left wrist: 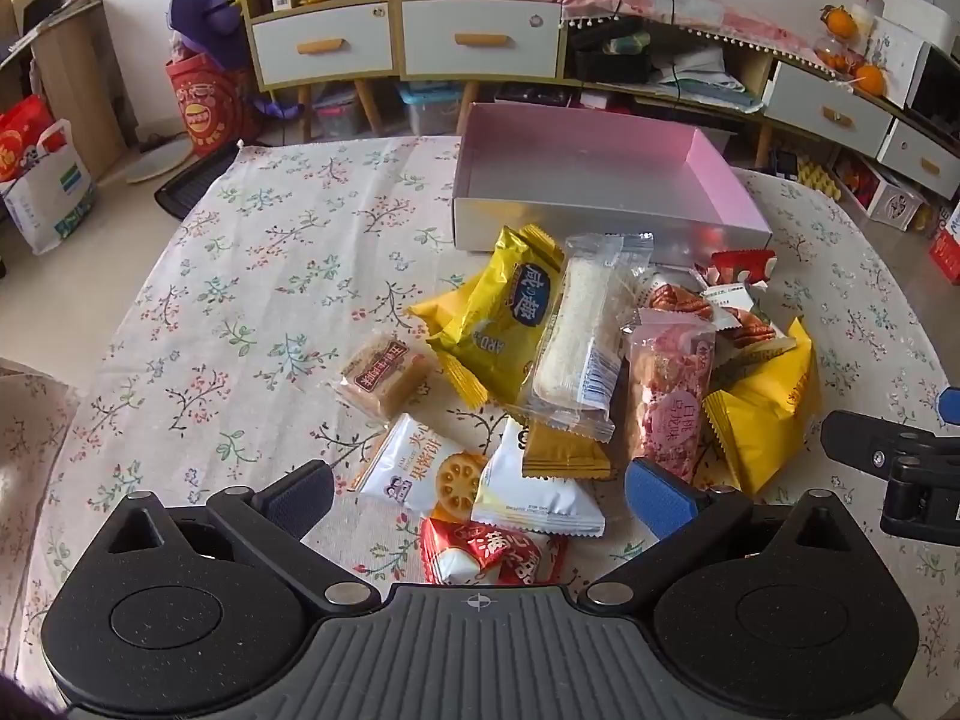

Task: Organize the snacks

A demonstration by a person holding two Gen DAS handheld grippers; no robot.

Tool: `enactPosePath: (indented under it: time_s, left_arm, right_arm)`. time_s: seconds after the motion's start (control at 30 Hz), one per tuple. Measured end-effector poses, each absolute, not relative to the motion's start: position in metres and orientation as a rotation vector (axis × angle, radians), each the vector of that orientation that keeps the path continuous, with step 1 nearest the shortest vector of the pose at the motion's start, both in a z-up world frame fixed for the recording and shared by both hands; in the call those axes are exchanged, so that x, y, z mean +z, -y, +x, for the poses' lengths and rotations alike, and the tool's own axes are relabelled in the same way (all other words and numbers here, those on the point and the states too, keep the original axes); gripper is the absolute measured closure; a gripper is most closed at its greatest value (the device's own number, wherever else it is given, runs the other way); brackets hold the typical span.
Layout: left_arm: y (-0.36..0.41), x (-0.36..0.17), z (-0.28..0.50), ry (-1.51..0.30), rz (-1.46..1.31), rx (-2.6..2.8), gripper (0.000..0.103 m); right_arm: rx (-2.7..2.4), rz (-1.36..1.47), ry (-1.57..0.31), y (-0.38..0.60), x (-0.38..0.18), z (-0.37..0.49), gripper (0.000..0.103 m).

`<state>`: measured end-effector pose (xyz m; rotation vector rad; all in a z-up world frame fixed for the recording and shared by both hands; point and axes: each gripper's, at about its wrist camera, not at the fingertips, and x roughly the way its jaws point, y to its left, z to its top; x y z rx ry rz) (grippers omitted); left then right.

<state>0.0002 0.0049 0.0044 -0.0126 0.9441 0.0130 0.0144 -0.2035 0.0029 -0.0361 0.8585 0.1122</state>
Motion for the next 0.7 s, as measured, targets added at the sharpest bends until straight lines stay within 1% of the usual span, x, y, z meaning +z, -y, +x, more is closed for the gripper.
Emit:
enactPosePath:
  time_s: [0.7]
  left_arm:
    - [-0.0058, 0.0061, 0.0, -0.937, -0.013, 0.015, 0.0]
  right_arm:
    - [0.108, -0.037, -0.86, 0.2022, 0.0031, 0.0147, 0.0]
